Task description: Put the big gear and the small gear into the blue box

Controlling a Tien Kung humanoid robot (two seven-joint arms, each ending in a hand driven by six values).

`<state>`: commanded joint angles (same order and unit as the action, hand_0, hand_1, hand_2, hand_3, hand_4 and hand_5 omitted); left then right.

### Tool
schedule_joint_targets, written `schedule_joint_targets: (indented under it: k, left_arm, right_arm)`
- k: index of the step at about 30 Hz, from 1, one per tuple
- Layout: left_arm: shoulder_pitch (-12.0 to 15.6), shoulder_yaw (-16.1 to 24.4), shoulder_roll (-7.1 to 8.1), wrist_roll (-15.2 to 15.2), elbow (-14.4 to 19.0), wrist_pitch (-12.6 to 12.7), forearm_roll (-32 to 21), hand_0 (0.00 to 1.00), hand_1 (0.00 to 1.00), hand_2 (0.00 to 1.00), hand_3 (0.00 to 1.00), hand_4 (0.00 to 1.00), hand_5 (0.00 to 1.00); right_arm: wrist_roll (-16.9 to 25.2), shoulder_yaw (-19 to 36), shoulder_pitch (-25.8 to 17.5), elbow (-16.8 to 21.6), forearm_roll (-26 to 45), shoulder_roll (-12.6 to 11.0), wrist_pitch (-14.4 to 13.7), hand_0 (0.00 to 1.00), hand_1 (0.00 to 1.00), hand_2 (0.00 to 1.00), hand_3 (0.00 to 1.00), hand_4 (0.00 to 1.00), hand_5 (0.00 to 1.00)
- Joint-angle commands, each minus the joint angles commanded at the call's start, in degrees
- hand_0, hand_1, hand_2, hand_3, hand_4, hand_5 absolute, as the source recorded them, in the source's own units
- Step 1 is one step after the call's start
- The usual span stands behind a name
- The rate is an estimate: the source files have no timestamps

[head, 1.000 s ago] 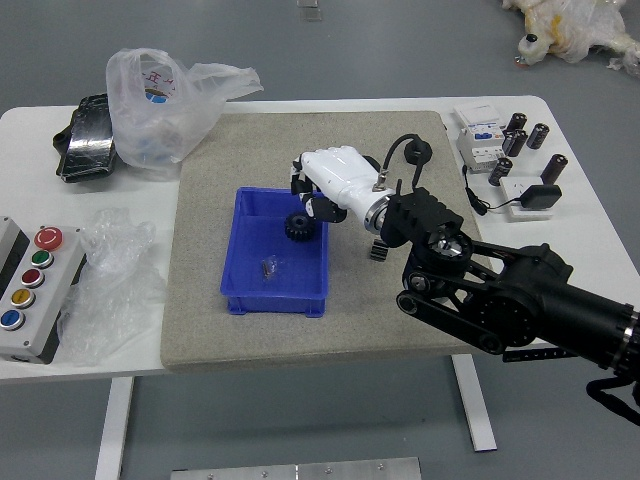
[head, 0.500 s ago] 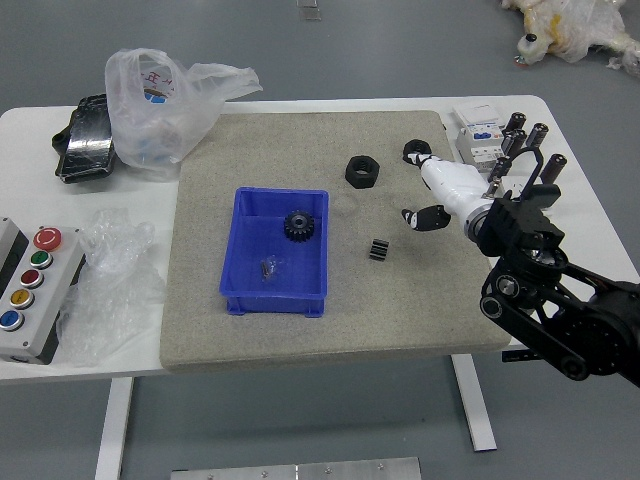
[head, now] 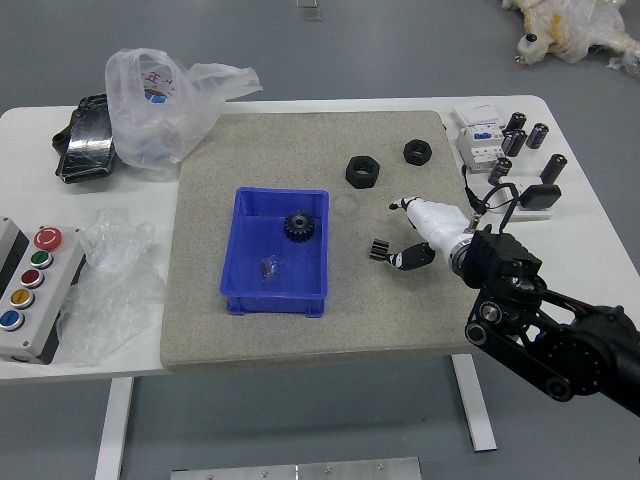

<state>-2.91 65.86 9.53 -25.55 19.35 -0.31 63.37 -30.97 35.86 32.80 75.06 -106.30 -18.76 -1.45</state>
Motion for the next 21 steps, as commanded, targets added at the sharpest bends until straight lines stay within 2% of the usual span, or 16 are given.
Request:
schedule_joint_targets:
  k: [1, 6, 7, 12, 13, 18, 19, 21]
  left_arm:
    - [0.0, 0.0, -0.01, 0.0, 0.0, 0.0, 0.0, 0.707, 0.552, 0.543, 0.724, 0.728, 0.452]
    - [-0.1, 0.0, -0.08, 0.0, 0.1, 0.0, -0.1, 0.707, 0.552, 0.543, 0.724, 0.728, 0.452]
    - [-0.1, 0.0, -0.09, 0.0, 0.0, 0.0, -0.1, 0.707, 0.552, 0.543, 0.724, 0.728, 0.448]
    - [-0.2, -0.1, -0.05, 0.2, 0.0, 0.1, -0.2, 0.707, 0.552, 0.543, 0.724, 0.728, 0.448]
    - [-0.2, -0.1, -0.06, 0.2, 0.0, 0.1, -0.2, 0.707, 0.552, 0.543, 0.724, 0.727, 0.447]
    - [-0.2, -0.2, -0.11, 0.3, 0.0, 0.1, -0.3, 0.707, 0.552, 0.543, 0.724, 0.727, 0.447]
    - [-0.2, -0.2, -0.15, 0.3, 0.0, 0.2, -0.3, 0.707, 0.552, 0.543, 0.724, 0.727, 0.447]
    - [-0.3, -0.3, -0.19, 0.3, 0.1, 0.2, -0.4, 0.707, 0.552, 0.543, 0.724, 0.727, 0.447]
  right_arm:
    - [0.0, -0.5, 0.2, -0.2, 0.2, 0.1, 0.0, 0.458, 0.632, 0.703, 0.789, 0.821, 0.233]
    - [0.0, -2.5, 1.2, -1.0, 0.9, 0.7, -0.3, 0.458, 0.632, 0.703, 0.789, 0.821, 0.233]
    - [0.1, -3.0, 1.4, -1.2, 1.1, 0.9, -0.3, 0.441, 0.596, 0.566, 0.709, 0.822, 0.238]
    - [0.6, -4.6, 2.0, -2.8, 1.6, 1.6, -1.3, 0.441, 0.596, 0.566, 0.709, 0.822, 0.238]
    - [0.6, -4.8, 2.0, -3.0, 1.6, 1.6, -1.4, 0.385, 0.513, 0.344, 0.553, 0.637, 0.033]
    - [1.4, -5.6, 2.1, -4.2, 1.7, 1.8, -2.8, 0.385, 0.513, 0.344, 0.553, 0.637, 0.033]
    - [1.5, -5.6, 2.1, -4.4, 1.5, 1.7, -3.0, 0.382, 0.474, 0.264, 0.492, 0.468, 0.029]
    - [1.6, -5.6, 2.2, -4.5, 1.3, 1.6, -3.3, 0.382, 0.474, 0.264, 0.492, 0.468, 0.029]
